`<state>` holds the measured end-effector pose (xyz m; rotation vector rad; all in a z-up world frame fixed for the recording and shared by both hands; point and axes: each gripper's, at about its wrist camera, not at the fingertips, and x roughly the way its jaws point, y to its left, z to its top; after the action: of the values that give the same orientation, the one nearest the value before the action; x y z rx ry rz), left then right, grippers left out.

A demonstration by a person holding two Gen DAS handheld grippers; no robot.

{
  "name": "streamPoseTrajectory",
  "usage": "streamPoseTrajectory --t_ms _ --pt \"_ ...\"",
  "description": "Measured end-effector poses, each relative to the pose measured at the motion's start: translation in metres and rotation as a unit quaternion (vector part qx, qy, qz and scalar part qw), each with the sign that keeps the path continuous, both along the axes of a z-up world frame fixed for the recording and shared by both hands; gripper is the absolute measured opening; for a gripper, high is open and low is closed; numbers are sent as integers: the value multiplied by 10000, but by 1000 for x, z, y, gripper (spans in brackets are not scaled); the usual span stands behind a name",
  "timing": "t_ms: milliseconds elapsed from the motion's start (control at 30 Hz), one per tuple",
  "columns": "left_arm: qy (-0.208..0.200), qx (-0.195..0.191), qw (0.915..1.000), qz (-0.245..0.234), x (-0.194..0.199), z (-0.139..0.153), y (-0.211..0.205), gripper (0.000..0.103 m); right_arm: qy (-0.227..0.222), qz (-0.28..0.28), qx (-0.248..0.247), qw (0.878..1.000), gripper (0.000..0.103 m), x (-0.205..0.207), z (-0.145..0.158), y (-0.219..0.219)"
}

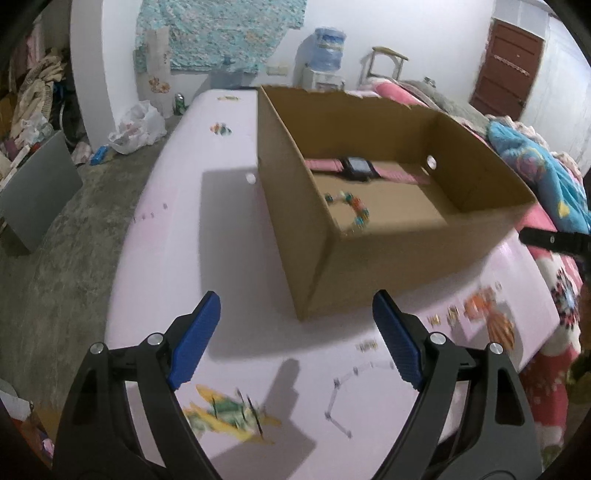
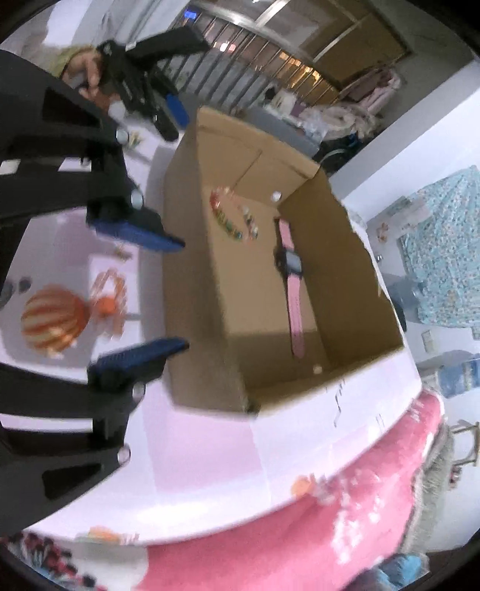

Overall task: Organize jewelry
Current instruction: 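Withdraw both tools from the box toward the small gold charms on the table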

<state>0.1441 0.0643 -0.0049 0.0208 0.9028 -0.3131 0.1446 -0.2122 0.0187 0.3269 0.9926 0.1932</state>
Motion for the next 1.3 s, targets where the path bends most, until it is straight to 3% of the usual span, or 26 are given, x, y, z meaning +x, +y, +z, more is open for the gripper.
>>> streamPoseTrajectory --t_ms 167,300,367,433,500,600,933,1133,1300 --pt "277 257 9992 -139 -31 -25 -9 84 312 -76 -821 9961 73 -36 -20 -3" --pt "480 837 9953 -78 -40 -53 -25 89 662 -46 -1363 9884 78 -46 -49 5" --pt "395 807 9959 -45 -43 -54 -28 91 665 5 -1601 9849 79 -51 -59 8" --pt "384 813 9960 -13 -43 -56 -28 95 497 91 -1913 9802 89 -54 -61 15" --pt "375 791 9962 -27 -44 -57 -27 95 491 193 -2106 9762 92 -54 -65 21" --pt "465 777 9959 -41 -42 -56 -24 96 538 208 -1900 9801 96 -54 -68 21" --pt "541 770 9955 -83 -33 -55 -22 96 411 517 -1742 9825 96 -61 -66 20" --pt "461 745 9961 -64 -35 -56 -22 96 203 407 -1515 9874 96 -67 -48 21" --pt "496 770 9957 -157 -34 -55 -23 96 -277 584 -564 9963 93 -69 -31 30"
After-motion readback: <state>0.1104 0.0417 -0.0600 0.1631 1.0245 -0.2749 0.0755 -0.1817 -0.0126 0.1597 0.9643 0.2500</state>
